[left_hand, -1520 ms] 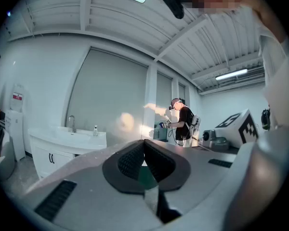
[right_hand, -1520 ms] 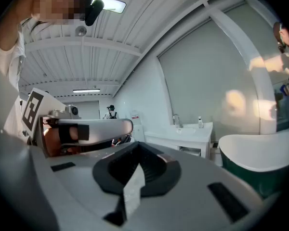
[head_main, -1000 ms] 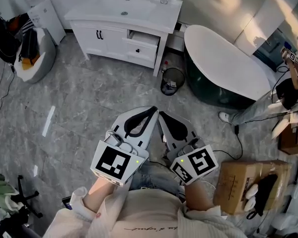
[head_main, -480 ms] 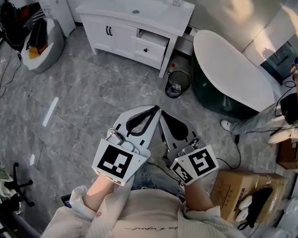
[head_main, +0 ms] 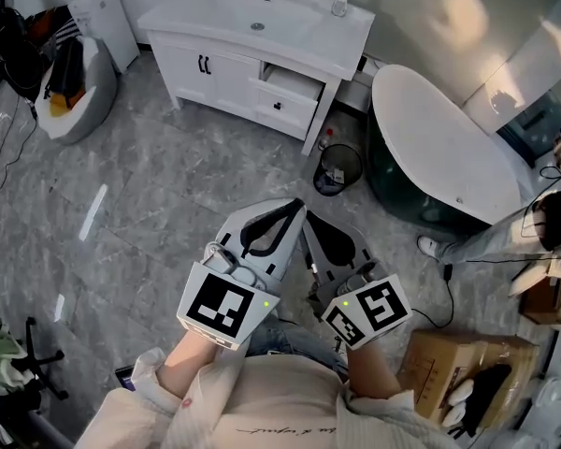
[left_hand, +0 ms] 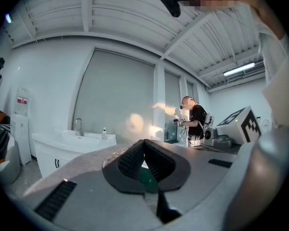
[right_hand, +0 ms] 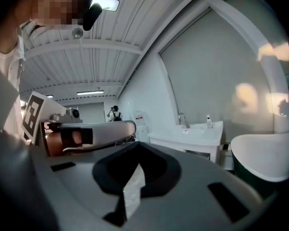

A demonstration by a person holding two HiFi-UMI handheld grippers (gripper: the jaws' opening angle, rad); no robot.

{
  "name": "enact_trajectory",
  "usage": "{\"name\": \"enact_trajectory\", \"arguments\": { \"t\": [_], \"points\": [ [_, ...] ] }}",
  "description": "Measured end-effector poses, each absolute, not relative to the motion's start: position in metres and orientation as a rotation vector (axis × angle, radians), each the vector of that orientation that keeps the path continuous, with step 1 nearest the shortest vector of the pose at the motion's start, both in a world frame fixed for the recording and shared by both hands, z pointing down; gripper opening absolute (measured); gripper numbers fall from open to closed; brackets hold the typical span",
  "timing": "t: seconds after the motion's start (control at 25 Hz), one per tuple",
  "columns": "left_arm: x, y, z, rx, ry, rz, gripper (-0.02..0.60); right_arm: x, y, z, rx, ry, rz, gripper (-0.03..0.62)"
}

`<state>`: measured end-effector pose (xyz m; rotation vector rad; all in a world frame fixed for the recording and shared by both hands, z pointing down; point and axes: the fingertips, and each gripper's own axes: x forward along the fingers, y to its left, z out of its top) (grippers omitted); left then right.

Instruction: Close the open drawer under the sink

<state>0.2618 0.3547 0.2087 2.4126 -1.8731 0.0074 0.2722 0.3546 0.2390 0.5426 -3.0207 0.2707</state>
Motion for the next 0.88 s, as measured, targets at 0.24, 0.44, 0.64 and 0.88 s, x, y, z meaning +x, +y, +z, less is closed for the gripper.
{"name": "enact_trajectory", "arguments": {
  "t": [0.24, 0.44, 0.64, 0.88],
  "points": [
    [0.219, 0.301, 0.206, 2.451, -1.809, 0.018, 0.015, 0.227, 0.304, 0.236, 0.603, -3.011, 0.29, 0.011],
    [0.182, 0.259, 0.205, 2.473, -1.758, 0.024, 0.015, 0.191, 0.264, 0.235, 0.669, -2.987, 0.296, 0.011],
    [0.15, 0.223, 0.209, 2.489, -1.723, 0.035, 0.015, 0.161, 0.228, 0.24, 0.713, -2.971, 0.313, 0.011],
    [0.112, 0.196, 0.214, 2.51, -1.699, 0.054, 0.015, 0.126, 0.199, 0.243, 0.763, -2.971, 0.323, 0.011]
  ]
}}
